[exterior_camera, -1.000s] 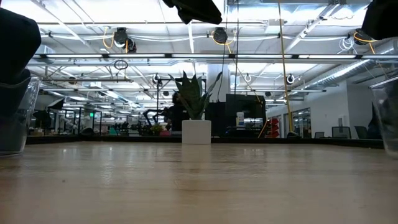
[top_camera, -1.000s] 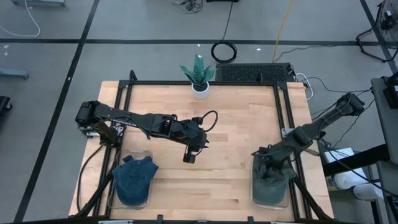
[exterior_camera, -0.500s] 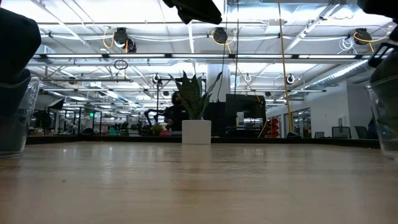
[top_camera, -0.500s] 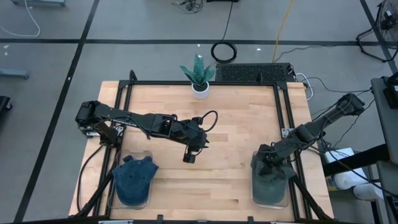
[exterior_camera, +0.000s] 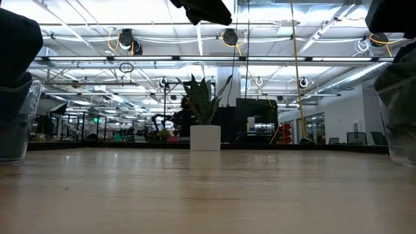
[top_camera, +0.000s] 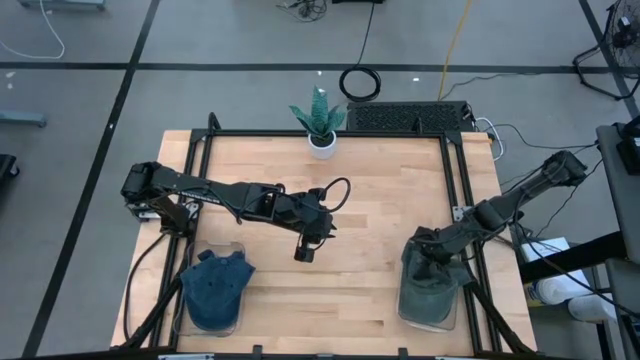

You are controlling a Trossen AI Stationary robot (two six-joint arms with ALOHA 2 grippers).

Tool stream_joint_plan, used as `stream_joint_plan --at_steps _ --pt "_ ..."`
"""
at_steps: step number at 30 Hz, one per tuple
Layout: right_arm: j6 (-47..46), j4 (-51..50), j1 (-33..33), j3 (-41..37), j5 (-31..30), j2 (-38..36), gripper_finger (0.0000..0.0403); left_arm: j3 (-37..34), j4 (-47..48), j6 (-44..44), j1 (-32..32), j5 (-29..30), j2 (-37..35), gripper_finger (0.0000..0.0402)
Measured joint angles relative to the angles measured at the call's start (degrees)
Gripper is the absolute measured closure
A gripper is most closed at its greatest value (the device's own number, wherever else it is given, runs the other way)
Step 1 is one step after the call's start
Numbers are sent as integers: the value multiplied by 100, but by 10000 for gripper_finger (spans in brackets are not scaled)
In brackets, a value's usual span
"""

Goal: Pick & Place hat
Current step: Put the gray cap into the right transparent bin

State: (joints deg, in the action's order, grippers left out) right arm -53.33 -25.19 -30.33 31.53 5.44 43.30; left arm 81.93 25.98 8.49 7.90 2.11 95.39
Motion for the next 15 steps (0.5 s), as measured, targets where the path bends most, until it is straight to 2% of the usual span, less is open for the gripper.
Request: stream_joint_plan --at_steps 6,15 --pt "-441 -174 6 0 68 -213 154 0 0 0 0 0 0 309" --pt "-784 -934 280 -2 62 -845 162 0 0 0 0 0 0 309"
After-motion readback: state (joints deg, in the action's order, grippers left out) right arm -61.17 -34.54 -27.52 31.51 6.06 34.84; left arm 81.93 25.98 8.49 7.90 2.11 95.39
